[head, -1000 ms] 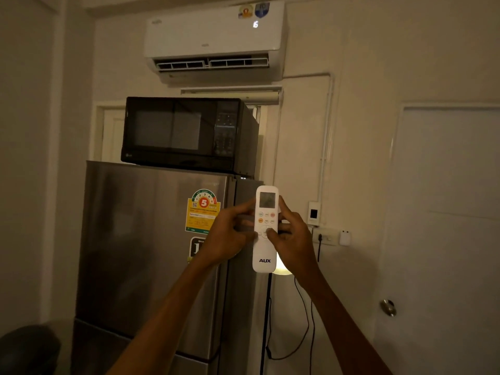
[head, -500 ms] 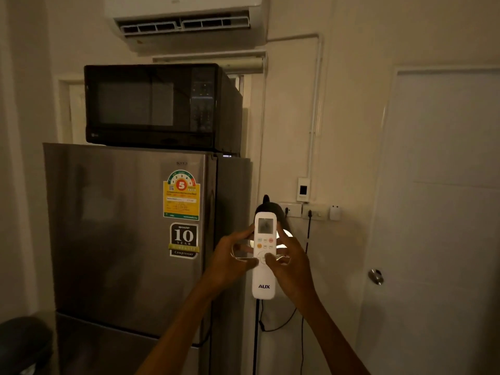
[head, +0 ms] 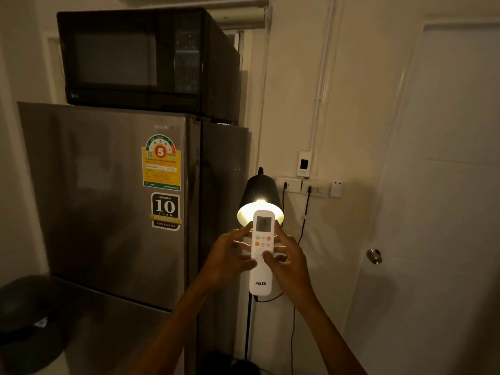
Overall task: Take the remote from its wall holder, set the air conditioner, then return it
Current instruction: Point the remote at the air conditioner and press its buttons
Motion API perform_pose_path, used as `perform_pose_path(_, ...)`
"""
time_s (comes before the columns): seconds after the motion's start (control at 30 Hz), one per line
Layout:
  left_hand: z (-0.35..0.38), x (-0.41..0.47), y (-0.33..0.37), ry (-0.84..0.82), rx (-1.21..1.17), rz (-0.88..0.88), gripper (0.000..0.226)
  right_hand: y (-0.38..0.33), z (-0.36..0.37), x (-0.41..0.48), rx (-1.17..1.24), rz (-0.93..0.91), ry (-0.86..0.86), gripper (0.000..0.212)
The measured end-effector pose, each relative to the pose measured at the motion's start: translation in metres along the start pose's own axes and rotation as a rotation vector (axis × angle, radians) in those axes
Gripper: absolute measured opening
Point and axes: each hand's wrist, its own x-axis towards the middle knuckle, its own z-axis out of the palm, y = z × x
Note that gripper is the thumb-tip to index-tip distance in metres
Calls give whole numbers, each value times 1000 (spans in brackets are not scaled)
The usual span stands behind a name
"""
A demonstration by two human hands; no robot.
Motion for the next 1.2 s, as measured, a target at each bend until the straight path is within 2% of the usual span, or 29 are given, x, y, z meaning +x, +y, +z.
perform_pose_path(0.77,4,-22,1,46,59,-5,75,19,-8,-2,67,-50,-179,65)
perform_pose_path(1.2,-8,-31,-8,19,4,-5,75,9,3,-16,95,20,-136,66)
